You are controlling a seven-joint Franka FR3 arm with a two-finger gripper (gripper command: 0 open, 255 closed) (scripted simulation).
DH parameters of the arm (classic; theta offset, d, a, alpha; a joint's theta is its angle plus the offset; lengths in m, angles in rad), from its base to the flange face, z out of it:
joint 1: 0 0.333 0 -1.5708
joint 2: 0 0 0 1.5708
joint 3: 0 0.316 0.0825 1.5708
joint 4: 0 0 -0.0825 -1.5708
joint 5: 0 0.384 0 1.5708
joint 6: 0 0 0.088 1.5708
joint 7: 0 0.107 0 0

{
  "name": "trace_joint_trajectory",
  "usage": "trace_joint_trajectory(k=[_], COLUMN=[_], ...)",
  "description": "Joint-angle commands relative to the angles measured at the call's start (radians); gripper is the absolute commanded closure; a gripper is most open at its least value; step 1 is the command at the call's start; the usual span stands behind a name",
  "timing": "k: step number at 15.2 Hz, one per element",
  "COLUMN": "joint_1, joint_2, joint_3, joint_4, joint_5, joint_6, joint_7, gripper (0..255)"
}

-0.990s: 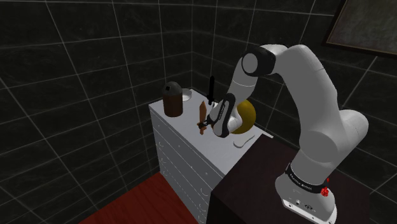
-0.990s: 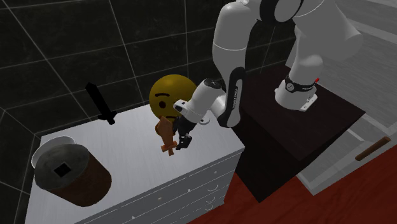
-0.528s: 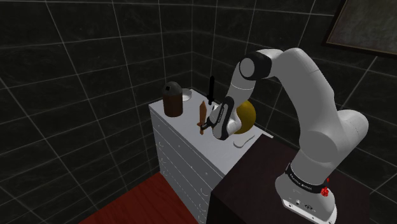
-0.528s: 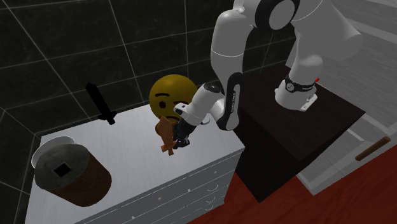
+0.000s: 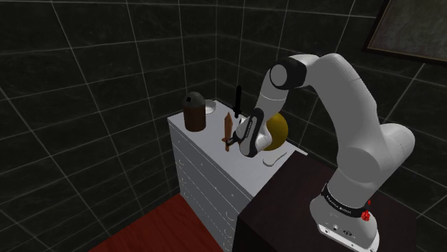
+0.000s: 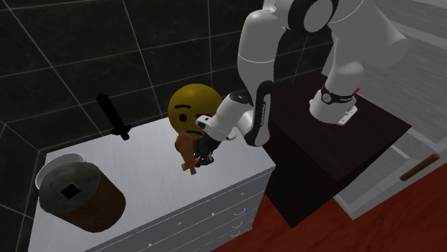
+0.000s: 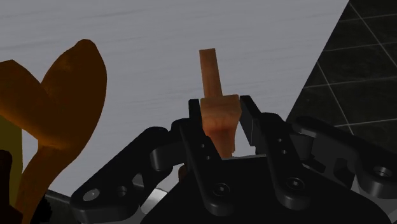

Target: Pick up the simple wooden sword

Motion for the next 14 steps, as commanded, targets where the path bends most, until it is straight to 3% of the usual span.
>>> trace_joint_trajectory(k=[1,14], joint_1=[0.000,-0.018], joint_2=[-0.023,-0.228], joint_3=[0.001,0.016], joint_4=[-0.016,-0.131], joint_5=[-0.001,-0.017], joint_6=[-0.007,-0.096], joint_7=[0.001,0.014], gripper=[255,255])
